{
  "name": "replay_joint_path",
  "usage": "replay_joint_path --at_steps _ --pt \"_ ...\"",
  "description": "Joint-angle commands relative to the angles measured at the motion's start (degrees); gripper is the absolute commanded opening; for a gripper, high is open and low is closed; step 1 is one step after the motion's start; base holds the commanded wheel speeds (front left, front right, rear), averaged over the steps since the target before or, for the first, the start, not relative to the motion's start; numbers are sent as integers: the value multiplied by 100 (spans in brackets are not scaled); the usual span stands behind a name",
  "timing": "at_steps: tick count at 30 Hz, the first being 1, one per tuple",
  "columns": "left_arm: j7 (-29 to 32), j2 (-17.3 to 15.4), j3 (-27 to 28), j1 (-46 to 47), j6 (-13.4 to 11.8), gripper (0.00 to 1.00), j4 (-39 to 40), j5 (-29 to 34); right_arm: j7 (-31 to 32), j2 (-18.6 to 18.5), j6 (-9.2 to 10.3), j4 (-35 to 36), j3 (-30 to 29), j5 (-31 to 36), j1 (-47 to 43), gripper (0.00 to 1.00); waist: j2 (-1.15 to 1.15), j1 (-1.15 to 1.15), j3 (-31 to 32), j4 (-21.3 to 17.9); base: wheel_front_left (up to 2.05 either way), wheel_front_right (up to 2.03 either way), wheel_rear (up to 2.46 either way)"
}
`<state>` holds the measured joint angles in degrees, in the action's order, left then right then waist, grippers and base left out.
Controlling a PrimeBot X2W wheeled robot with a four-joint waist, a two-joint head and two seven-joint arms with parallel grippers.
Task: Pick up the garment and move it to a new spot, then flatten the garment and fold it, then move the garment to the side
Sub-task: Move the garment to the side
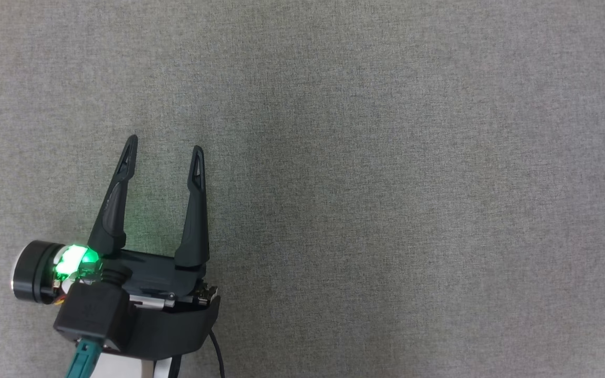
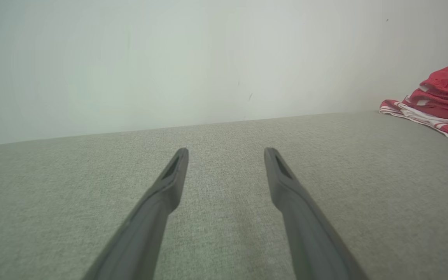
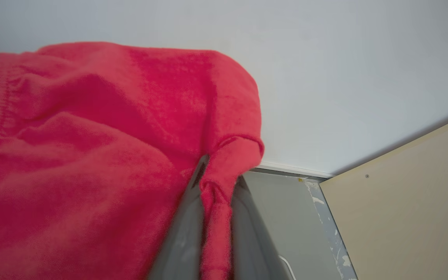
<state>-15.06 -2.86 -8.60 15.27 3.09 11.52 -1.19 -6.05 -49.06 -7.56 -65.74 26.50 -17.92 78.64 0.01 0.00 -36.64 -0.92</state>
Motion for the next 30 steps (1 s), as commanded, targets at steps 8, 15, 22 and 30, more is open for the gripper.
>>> replay_joint_path --at_steps 8,15,22,30 --pt "-14 -21 111 -109 12 100 -155 60 -205 209 18 -184 -130 305 2 100 -1 0 216 -26 0 0 0" --pt "-14 -18 337 -372 -60 100 -470 -88 -612 562 18 -3 -303 449 -4 100 -1 0 949 -54 0 0 0" --pt "-14 -9 609 -824 -154 100 -830 -163 -879 1016 18 651 -353 355 -632 100 -1 0 1838 -54 0 0 0" --pt "-15 -5 818 -1410 -204 100 -1097 -200 -912 1436 18 2160 -1027 127 -2152 100 -1 0 2681 -60 0 0 0"
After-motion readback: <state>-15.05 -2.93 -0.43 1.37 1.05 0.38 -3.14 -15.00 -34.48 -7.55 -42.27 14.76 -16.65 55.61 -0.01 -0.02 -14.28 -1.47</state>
